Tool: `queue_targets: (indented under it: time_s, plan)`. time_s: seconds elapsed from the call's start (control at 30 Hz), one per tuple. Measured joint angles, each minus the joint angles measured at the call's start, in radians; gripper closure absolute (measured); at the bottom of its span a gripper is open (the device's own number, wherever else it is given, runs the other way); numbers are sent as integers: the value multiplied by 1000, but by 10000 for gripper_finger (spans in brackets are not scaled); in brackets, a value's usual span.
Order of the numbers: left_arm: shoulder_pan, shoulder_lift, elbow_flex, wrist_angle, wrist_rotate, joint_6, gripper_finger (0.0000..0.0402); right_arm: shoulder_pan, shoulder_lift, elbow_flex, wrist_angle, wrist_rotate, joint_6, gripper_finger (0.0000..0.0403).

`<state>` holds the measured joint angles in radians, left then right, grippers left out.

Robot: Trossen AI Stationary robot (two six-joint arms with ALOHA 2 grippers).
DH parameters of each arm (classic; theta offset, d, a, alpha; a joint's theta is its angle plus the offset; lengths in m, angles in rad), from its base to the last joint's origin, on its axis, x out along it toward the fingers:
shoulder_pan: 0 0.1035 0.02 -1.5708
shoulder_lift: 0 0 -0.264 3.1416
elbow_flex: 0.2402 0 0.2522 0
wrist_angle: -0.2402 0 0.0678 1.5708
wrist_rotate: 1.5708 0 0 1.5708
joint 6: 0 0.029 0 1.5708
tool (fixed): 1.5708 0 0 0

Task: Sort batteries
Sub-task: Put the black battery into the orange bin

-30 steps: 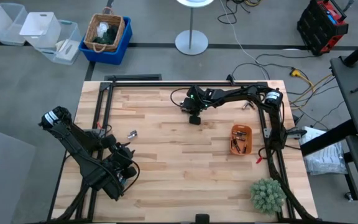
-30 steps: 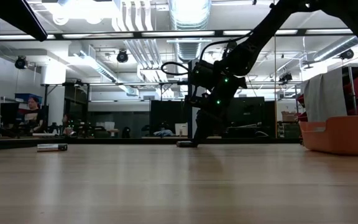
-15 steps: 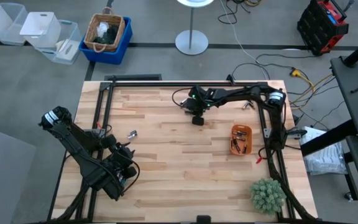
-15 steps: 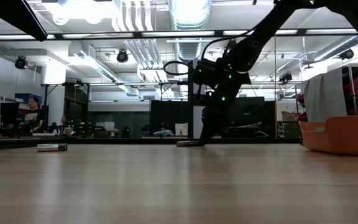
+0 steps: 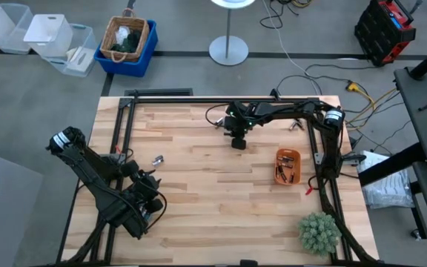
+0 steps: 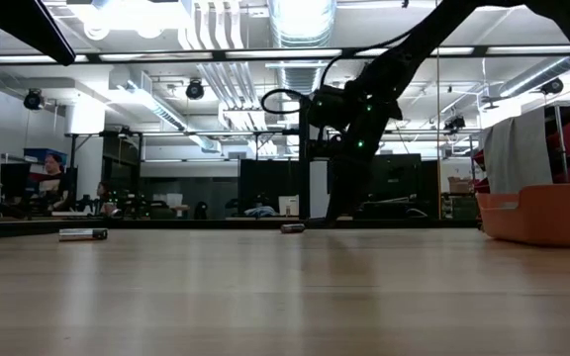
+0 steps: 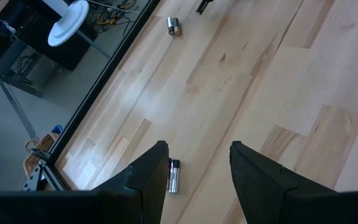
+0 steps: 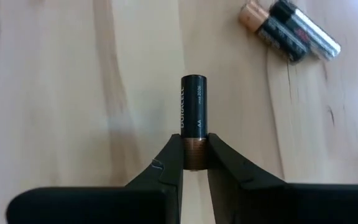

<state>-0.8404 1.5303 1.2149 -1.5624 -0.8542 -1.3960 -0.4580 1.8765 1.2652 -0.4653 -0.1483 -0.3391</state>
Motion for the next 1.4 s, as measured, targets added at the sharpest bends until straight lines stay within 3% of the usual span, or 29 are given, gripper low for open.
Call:
queue_targets:
  time_s: [0.37,0.57,0.77,1.4]
  plan:
    - [0,0,0,2,-1,0,249,7,-164,0,-241,-44,87,366]
    - [0,0,0,2,-3,1,249,37,-315,-16,-414,-47,133,366]
    - [0,0,0,3,-4,1,249,91,-494,-72,-465,-43,213,366]
    - [0,0,0,3,-4,26,249,263,-1046,-509,-540,-8,598,366]
